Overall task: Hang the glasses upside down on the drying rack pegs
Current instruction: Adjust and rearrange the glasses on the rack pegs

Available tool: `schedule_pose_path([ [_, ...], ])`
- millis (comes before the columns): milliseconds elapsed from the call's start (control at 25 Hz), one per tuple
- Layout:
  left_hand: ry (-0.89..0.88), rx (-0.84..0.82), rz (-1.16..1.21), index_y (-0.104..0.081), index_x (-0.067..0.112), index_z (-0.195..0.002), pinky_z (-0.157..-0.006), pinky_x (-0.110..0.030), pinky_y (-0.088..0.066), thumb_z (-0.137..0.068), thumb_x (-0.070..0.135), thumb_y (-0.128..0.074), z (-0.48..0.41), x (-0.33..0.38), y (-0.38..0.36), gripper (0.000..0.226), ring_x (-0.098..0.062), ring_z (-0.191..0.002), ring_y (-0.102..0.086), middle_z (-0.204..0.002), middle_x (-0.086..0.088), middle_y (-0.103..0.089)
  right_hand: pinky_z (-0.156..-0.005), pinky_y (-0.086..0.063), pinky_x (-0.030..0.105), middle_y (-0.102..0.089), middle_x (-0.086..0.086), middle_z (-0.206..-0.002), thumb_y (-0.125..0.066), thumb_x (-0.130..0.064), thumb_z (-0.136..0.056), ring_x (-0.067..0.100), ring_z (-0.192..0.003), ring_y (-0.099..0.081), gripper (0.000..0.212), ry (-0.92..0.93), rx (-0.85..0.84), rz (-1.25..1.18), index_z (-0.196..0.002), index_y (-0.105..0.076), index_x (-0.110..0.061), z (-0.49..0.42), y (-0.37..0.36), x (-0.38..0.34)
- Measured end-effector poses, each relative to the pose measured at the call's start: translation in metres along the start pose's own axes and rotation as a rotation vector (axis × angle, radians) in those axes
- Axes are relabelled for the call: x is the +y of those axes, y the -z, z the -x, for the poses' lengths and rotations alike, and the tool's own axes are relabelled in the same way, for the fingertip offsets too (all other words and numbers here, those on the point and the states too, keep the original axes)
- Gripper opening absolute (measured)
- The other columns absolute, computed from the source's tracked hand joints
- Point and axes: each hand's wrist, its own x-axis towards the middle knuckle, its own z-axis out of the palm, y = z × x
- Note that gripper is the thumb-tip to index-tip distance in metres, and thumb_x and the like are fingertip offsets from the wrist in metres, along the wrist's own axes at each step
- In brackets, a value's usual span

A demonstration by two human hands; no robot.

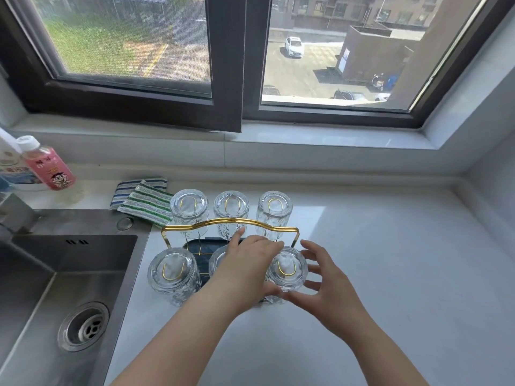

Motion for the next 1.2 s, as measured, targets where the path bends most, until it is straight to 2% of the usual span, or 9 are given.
schedule_pose_path([
  [200,-0.008,-0.030,0.021,-0.024,0.027,-0.140,-0.113,-0.037,0.014,-0.077,0.043,-0.065,0.005,0.001,0.003,0.077,-0.010,-0.138,-0.017,-0.147,0.009,-0.033,-0.079,-0.047,0.008,-0.049,-0.029,-0.115,-0.083,-0.038,-0.056,-0.013,-0.104,-0.048,0.078,-0.004,-0.029,0.018,-0.116,-0.036,-0.047,0.000,0.002,0.001],
  [320,-0.050,-0.002,0.193,-0.024,0.033,-0.140,-0.115,-0.033,0.012,-0.075,0.041,-0.068,0.013,0.003,0.008,0.079,-0.004,-0.137,-0.013,-0.148,0.014,-0.026,-0.080,-0.045,0.007,-0.045,-0.030,-0.122,-0.085,-0.030,-0.056,-0.013,-0.109,-0.047,0.080,-0.039,-0.128,0.006,-0.120,-0.038,-0.043,0.002,0.015,0.002],
  [400,-0.098,0.065,0.400,-0.032,0.040,-0.134,-0.116,-0.023,-0.003,-0.073,0.041,-0.071,0.017,0.003,0.019,0.072,0.003,-0.131,-0.022,-0.141,0.021,-0.035,-0.080,-0.047,0.009,-0.050,-0.024,-0.123,-0.084,-0.019,-0.060,-0.008,-0.108,-0.052,0.072,-0.035,-0.120,-0.029,-0.118,-0.045,-0.037,-0.002,0.034,0.002],
  [520,-0.132,0.174,0.590,-0.046,0.043,-0.122,-0.096,-0.003,-0.029,-0.073,0.039,-0.071,0.006,-0.003,0.041,0.055,0.013,-0.113,-0.042,-0.118,0.030,-0.052,-0.075,-0.050,0.010,-0.064,-0.011,-0.110,-0.074,-0.007,-0.071,0.002,-0.098,-0.062,0.041,0.019,0.093,-0.142,-0.101,-0.060,-0.031,-0.024,0.062,0.000],
  [600,-0.107,0.237,0.575,-0.051,0.037,-0.119,-0.088,-0.005,-0.034,-0.076,0.030,-0.071,-0.013,-0.010,0.054,0.048,0.009,-0.101,-0.049,-0.105,0.025,-0.057,-0.072,-0.050,0.011,-0.065,-0.009,-0.107,-0.071,-0.009,-0.074,0.000,-0.095,-0.062,0.032,0.035,0.172,-0.158,-0.096,-0.062,-0.030,-0.045,0.069,-0.005],
  [680,-0.043,0.244,0.478,-0.050,0.029,-0.121,-0.091,-0.018,-0.037,-0.078,0.022,-0.069,-0.040,-0.017,0.062,0.048,0.000,-0.098,-0.051,-0.103,0.016,-0.057,-0.078,-0.050,0.017,-0.062,-0.011,-0.111,-0.073,-0.014,-0.073,-0.001,-0.098,-0.059,0.033,0.042,0.141,-0.101,-0.098,-0.059,-0.032,-0.069,0.064,-0.010],
  [840,0.143,0.027,0.010,-0.028,0.019,-0.138,-0.110,-0.036,-0.022,-0.075,0.033,-0.071,-0.090,-0.035,0.058,0.078,-0.024,-0.130,-0.032,-0.140,-0.003,-0.041,-0.096,-0.040,0.029,-0.047,-0.012,-0.126,-0.080,-0.021,-0.065,0.008,-0.116,-0.045,0.068,0.003,-0.062,0.033,-0.121,-0.043,-0.032,-0.117,0.044,-0.014],
  [960,0.177,-0.161,-0.109,-0.020,0.016,-0.141,-0.115,-0.044,-0.001,-0.069,0.040,-0.074,-0.107,-0.039,0.047,0.093,-0.024,-0.140,-0.017,-0.147,-0.007,-0.034,-0.102,-0.039,0.038,-0.042,-0.009,-0.134,-0.085,-0.020,-0.058,0.013,-0.121,-0.042,0.093,-0.025,-0.184,0.096,-0.133,-0.031,-0.032,-0.139,0.030,-0.012],
  [1200,0.167,-0.174,-0.070,-0.030,0.023,-0.137,-0.113,-0.047,0.007,-0.069,0.040,-0.074,-0.113,-0.045,0.039,0.083,-0.024,-0.135,-0.027,-0.139,-0.005,-0.046,-0.071,-0.049,0.013,-0.051,-0.010,-0.117,-0.087,-0.017,-0.053,-0.001,-0.098,-0.053,0.095,-0.020,-0.168,0.000,-0.128,-0.032,-0.038,-0.145,0.018,-0.007],
])
